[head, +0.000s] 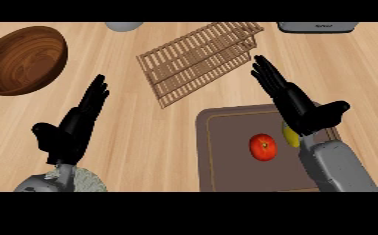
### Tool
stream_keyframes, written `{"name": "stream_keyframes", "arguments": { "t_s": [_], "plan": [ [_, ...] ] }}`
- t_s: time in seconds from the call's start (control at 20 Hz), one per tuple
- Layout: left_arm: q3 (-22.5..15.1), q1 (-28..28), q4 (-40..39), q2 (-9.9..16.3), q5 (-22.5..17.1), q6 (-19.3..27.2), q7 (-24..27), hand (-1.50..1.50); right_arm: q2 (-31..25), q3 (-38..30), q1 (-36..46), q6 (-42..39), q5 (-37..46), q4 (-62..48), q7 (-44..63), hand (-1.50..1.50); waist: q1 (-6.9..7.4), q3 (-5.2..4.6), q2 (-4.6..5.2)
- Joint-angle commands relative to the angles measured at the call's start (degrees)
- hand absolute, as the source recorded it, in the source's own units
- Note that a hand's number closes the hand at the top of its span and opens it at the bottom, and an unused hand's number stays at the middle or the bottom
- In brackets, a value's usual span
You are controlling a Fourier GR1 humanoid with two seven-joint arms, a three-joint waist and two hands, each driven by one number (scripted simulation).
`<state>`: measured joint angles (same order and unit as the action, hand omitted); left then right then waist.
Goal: Pick the lemon from the tray and place it in the tiered shelf
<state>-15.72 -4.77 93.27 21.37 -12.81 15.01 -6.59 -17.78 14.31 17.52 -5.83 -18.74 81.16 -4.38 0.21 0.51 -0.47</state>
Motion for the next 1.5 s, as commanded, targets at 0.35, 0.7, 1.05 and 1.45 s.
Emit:
{"name": "stream_keyframes", "arguments": {
  "t_s": [0.35, 0.7, 1.05, 1.45],
  "plan": [
    [9.02, 1.0, 2.02, 1.08, -0.27, 5.53, -0.21, 0.0, 0.21, -25.19, -6.62, 19.03, -5.24, -2.95, -7.55, -1.5, -1.87, -0.29, 0.37],
    [10.38, 0.8, 5.86, 1.5, 0.07, 4.15, -2.66, 0.0, -5.37, -28.59, -17.04, -3.36, -14.44, 7.8, -14.72, -1.5, -0.83, -0.5, 0.2],
    [9.78, 2.03, 2.28, -0.01, 1.58, 4.56, 0.67, 0.0, -18.24, -22.73, -25.06, -6.83, 0.84, 15.42, -9.09, -1.5, -1.08, -0.66, 0.15],
    [8.32, 1.45, 2.61, -1.85, 2.78, 5.56, 0.63, 0.0, -29.86, -19.18, -26.58, 1.74, 19.43, 31.65, 12.35, -1.5, -1.23, -0.85, 0.1]
  ]
}}
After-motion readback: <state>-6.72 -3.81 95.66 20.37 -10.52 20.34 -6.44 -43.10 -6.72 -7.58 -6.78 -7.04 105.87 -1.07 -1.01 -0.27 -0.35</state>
